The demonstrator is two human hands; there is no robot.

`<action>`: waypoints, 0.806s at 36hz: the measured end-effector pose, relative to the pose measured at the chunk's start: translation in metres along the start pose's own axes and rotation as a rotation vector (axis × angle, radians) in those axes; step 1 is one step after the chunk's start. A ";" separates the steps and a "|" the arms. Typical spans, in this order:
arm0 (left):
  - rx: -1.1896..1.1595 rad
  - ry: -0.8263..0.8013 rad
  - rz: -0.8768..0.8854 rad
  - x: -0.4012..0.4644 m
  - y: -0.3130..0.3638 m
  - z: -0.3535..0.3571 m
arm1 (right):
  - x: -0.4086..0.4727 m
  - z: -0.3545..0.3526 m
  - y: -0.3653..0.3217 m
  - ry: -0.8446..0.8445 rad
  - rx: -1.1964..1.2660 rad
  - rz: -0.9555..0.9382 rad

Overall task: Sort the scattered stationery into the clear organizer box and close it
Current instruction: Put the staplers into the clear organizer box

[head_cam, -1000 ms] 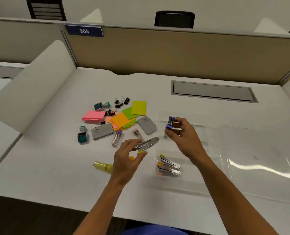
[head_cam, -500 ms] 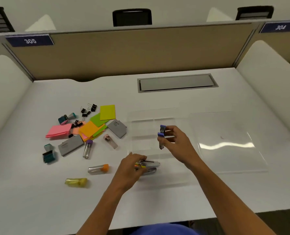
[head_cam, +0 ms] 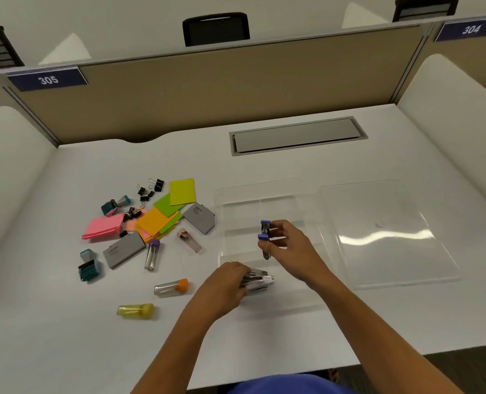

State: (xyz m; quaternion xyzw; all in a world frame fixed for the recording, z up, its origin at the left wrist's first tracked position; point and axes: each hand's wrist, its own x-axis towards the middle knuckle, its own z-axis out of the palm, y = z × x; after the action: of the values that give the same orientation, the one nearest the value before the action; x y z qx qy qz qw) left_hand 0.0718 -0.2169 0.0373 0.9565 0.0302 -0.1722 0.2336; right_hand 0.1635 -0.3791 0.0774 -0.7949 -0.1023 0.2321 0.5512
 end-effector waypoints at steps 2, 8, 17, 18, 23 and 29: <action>0.010 -0.012 -0.006 0.000 0.001 -0.001 | -0.001 0.004 0.001 -0.010 -0.011 -0.003; -0.079 0.093 -0.007 -0.010 -0.007 -0.002 | -0.002 0.011 0.007 -0.018 -0.064 -0.017; -0.280 0.385 0.006 -0.045 -0.025 -0.001 | -0.002 0.027 0.018 -0.046 -0.370 -0.114; -0.291 0.393 -0.002 -0.048 -0.027 0.000 | -0.003 0.030 0.018 -0.043 -0.452 -0.148; -0.319 0.410 -0.057 -0.059 -0.038 0.005 | -0.005 0.043 0.020 -0.043 -0.711 -0.233; -0.350 0.438 -0.103 -0.071 -0.049 0.012 | -0.001 0.057 0.027 -0.016 -0.889 -0.263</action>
State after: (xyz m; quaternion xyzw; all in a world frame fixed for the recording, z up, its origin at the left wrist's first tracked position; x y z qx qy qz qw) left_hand -0.0059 -0.1777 0.0303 0.9132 0.1577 0.0346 0.3741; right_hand 0.1324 -0.3421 0.0359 -0.9326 -0.2960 0.0999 0.1808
